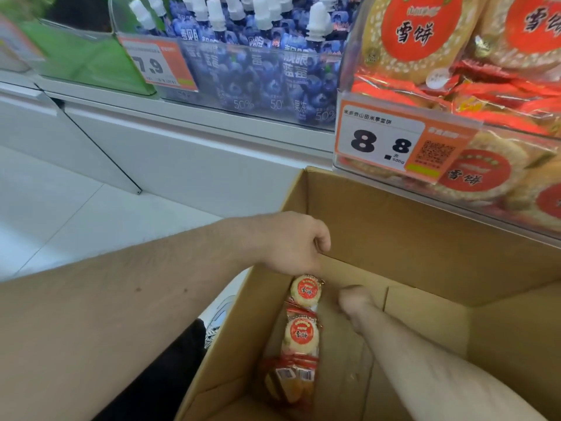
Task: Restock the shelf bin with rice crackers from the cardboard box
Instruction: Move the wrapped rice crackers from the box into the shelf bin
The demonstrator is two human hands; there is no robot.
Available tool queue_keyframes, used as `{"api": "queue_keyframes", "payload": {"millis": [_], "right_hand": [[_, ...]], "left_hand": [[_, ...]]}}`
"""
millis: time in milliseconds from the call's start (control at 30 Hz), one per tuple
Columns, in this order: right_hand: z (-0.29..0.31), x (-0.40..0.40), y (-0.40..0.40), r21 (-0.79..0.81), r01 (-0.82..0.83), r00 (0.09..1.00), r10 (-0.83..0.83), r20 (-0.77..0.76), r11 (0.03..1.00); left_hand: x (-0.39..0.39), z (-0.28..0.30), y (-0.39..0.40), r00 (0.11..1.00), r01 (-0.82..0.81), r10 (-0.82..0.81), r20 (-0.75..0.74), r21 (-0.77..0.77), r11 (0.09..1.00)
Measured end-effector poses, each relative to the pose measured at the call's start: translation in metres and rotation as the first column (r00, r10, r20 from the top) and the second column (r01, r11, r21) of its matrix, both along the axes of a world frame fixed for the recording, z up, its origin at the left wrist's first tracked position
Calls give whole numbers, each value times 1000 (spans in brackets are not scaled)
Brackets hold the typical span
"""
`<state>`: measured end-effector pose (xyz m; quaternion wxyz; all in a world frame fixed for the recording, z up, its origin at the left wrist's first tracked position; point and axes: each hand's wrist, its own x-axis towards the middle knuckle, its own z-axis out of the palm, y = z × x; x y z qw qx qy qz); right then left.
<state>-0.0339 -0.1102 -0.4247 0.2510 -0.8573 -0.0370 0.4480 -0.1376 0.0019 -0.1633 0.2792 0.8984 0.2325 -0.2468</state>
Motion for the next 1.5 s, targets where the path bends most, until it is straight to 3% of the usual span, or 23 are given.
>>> {"api": "queue_keyframes", "payload": {"millis": [100,200,333,467,533,600,667,767,867,1000,1100,1167,1200,1233,1267,1300,1367,1500], "right_hand": [[15,3,-13,24,-15,1000,16,-26,1000],[30,-14,-15,115,14,974,12,-225,993],[19,-40,-10,104,-110,937,138,-321,989],[-8,-58,-10,-21,-352,930,348,-121,936],[-10,-60,-11,-17,-349,937,348,-44,937],[-3,-51,-15,68,-269,959,273,-73,961],[7,-33,-21,205,-73,965,121,-231,976],[29,-4,-34,332,138,880,39,-474,933],[56,10,-33,510,284,735,157,-659,812],[94,-1,-13,698,371,597,419,-684,612],[97,-7,-9,680,496,485,477,-733,540],[76,-13,-18,548,538,457,325,-828,640],[63,-19,-24,480,463,538,194,-820,745],[52,-28,-32,403,288,690,104,-716,868],[41,-39,-38,297,42,826,134,-547,954],[30,-50,-43,183,-164,886,227,-405,969],[14,-70,-50,79,-358,881,365,-300,930],[3,-86,-50,37,-386,880,380,-284,922]], "left_hand": [[0,3,-3,1000,-12,12,13,7,1000],[0,5,-9,1000,4,-4,21,11,1000],[-3,3,-9,1000,25,-25,2,8,1000],[-5,0,-4,999,37,-37,-25,7,999],[-6,-1,-4,999,45,-45,-24,7,999],[-6,-1,-4,999,41,-41,-20,7,999],[-5,0,-4,999,35,-35,-17,5,999],[-5,1,-6,1000,28,-28,-5,26,999],[-3,0,-10,1000,-13,13,-1,65,998],[-2,0,-15,992,-110,109,-61,-4,994],[-4,2,-12,997,-61,63,-44,58,996],[-7,3,-11,999,-23,26,-36,94,995],[-8,3,-10,999,-9,13,-38,108,994],[-9,3,-9,999,0,5,-42,119,993],[-9,2,-8,999,1,4,-43,123,992],[-10,0,-7,999,0,6,-43,123,992],[-10,-2,-5,999,-8,12,-37,116,993],[-7,-6,-4,999,-26,29,-26,103,994]]}}
